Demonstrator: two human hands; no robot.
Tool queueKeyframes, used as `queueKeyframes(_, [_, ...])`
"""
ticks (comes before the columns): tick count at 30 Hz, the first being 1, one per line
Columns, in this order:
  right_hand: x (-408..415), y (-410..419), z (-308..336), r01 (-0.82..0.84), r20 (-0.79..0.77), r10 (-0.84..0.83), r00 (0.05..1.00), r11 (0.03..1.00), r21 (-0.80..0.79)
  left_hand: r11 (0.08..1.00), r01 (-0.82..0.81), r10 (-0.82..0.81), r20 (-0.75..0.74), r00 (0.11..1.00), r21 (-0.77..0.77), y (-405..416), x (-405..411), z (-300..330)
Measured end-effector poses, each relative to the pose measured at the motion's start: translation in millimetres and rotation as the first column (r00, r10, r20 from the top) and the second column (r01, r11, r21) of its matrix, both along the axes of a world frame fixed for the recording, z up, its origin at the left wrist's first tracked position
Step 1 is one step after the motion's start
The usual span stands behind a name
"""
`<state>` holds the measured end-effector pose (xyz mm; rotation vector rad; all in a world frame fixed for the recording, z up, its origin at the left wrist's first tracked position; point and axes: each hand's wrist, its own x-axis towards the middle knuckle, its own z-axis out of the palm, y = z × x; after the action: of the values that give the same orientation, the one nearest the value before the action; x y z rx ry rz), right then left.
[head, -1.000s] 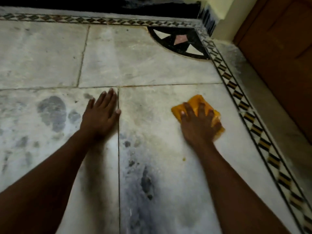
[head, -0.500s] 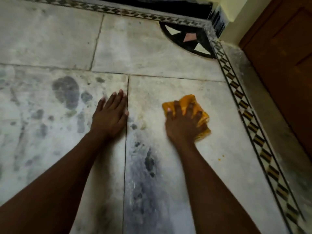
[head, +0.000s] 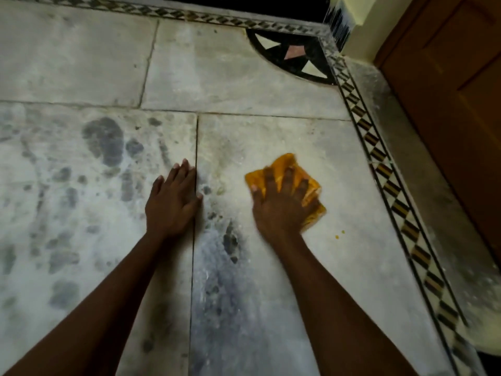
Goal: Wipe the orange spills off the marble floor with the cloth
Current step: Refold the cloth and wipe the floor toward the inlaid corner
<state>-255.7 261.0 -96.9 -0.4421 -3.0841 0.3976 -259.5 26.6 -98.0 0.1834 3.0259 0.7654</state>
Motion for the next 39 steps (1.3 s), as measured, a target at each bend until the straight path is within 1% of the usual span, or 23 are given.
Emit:
queueKeyframes(2, [38.0, -23.6, -2.0, -0.2, -0.061, 0.205, 0.977, 0.976, 0.081, 1.0, -0.003, 0.003, -0.009, 1.0, 0.021, 1.8, 16.2, 1.2])
queueKeyframes(4, [95.6, -30.3, -2.1, -0.366, -0.056, 0.375, 0.925, 0.922, 0.127, 1.0, 0.002, -0.002, -0.023, 1.0, 0.024, 1.1, 25.3, 2.6])
queueKeyframes(7, [156.4, 17.1, -4.8, -0.495, -0.051, 0.509, 0.859, 0.852, 0.171, 0.999, 0.035, -0.035, 0.001, 0.999, -0.006, 0.8, 29.4, 4.8])
queueKeyframes(8, [163.0, 42.0, -6.2, -0.477, -0.04, 0.492, 0.869, 0.857, 0.194, 0.999, 0.039, -0.039, 0.003, 0.999, -0.03, 0.7, 36.5, 5.1])
queueKeyframes(10, [151.9, 86.7, -5.8, -0.318, 0.006, 0.324, 0.946, 0.924, 0.213, 0.998, 0.019, -0.02, -0.017, 1.0, -0.067, 2.9, 54.3, 3.4])
queueKeyframes(12, [123.4, 101.8, -0.7, -0.073, 0.01, 0.073, 0.997, 0.987, 0.146, 0.996, -0.013, 0.007, -0.056, 0.998, -0.093, 8.2, 76.6, 3.6])
queueKeyframes(13, [108.9, 93.3, 3.2, 0.036, 0.011, -0.038, 0.999, 0.995, 0.096, 0.995, -0.026, 0.02, -0.058, 0.998, -0.098, 10.2, 84.5, 1.9])
queueKeyframes(14, [98.5, 79.5, 7.5, 0.094, 0.019, -0.095, 0.995, 0.994, 0.052, 0.994, -0.042, 0.037, -0.052, 0.998, -0.102, 12.6, 89.5, 1.1])
queueKeyframes(15, [94.1, 64.3, 11.0, 0.083, 0.03, -0.084, 0.996, 0.996, 0.034, 0.993, -0.06, 0.056, -0.036, 0.998, -0.106, 15.6, 91.3, 1.4])
queueKeyframes(16, [100.2, 52.2, 11.6, 0.03, -0.024, -0.029, 0.999, 0.998, 0.046, 0.992, -0.066, 0.066, -0.009, 0.998, -0.11, 20.6, 90.4, 1.8])
queueKeyframes(18, [132.1, 36.3, 5.5, -0.202, -0.134, 0.219, 0.967, 0.971, 0.128, 0.993, -0.091, 0.094, 0.047, 0.994, -0.073, 31.9, 84.0, 4.9])
queueKeyframes(19, [154.1, 36.9, 1.0, -0.318, -0.125, 0.34, 0.932, 0.934, 0.163, 0.996, -0.089, 0.09, 0.046, 0.995, -0.028, 37.8, 81.1, 7.4])
queueKeyframes(20, [172.7, 44.7, -4.3, -0.374, -0.102, 0.394, 0.913, 0.911, 0.171, 0.998, -0.059, 0.059, 0.035, 0.998, 0.005, 43.4, 79.2, 9.4])
queueKeyframes(22, [183.2, 75.5, -6.9, -0.324, -0.073, 0.337, 0.939, 0.934, 0.149, 0.998, 0.065, -0.065, 0.011, 0.998, 0.014, 58.0, 67.7, 10.1])
queueKeyframes(25, [160.0, 99.6, -4.2, -0.016, -0.075, 0.028, 0.997, 0.987, 0.157, 0.969, 0.245, -0.245, 0.01, 0.97, -0.029, 78.4, 39.5, 11.8])
queueKeyframes(27, [122.6, 88.9, 2.3, 0.198, -0.037, -0.198, 0.98, 0.98, 0.012, 0.962, 0.265, -0.266, -0.008, 0.964, -0.067, 88.9, 14.5, 12.3])
queueKeyframes(28, [102.8, 77.2, 4.9, 0.252, 0.004, -0.252, 0.968, 0.967, -0.04, 0.963, 0.259, -0.261, -0.009, 0.965, -0.078, 93.4, -3.1, 12.8])
queueKeyframes(29, [91.8, 61.7, 6.7, 0.229, 0.021, -0.228, 0.973, 0.972, -0.057, 0.969, 0.231, -0.233, -0.007, 0.973, -0.084, 92.4, -17.9, 11.0])
queueKeyframes(30, [88.8, 49.0, 7.0, 0.143, -0.008, -0.144, 0.99, 0.989, -0.046, 0.975, 0.2, -0.201, 0.003, 0.98, -0.099, 91.6, -32.2, 10.9])
queueKeyframes(32, [106.1, 40.7, 1.2, -0.095, -0.06, 0.097, 0.994, 0.995, 0.03, 0.977, 0.153, -0.15, 0.034, 0.988, -0.146, 91.2, -59.5, 8.6])
queueKeyframes(34, [146.2, 60.4, -0.1, -0.199, -0.074, 0.207, 0.976, 0.976, 0.093, 0.977, 0.129, -0.124, 0.041, 0.991, -0.167, 97.7, -67.4, 10.2])
queueKeyframes(36, [154.1, 85.1, 0.1, -0.121, -0.088, 0.129, 0.988, 0.988, 0.092, 0.979, 0.114, -0.11, 0.035, 0.993, -0.167, 99.1, -85.0, 9.2])
queueKeyframes(39, [110.6, 106.2, -8.3, 0.114, -0.085, -0.105, 0.991, 0.987, 0.114, 0.982, 0.074, -0.077, -0.008, 0.997, -0.173, 100.5, -92.4, -2.0])
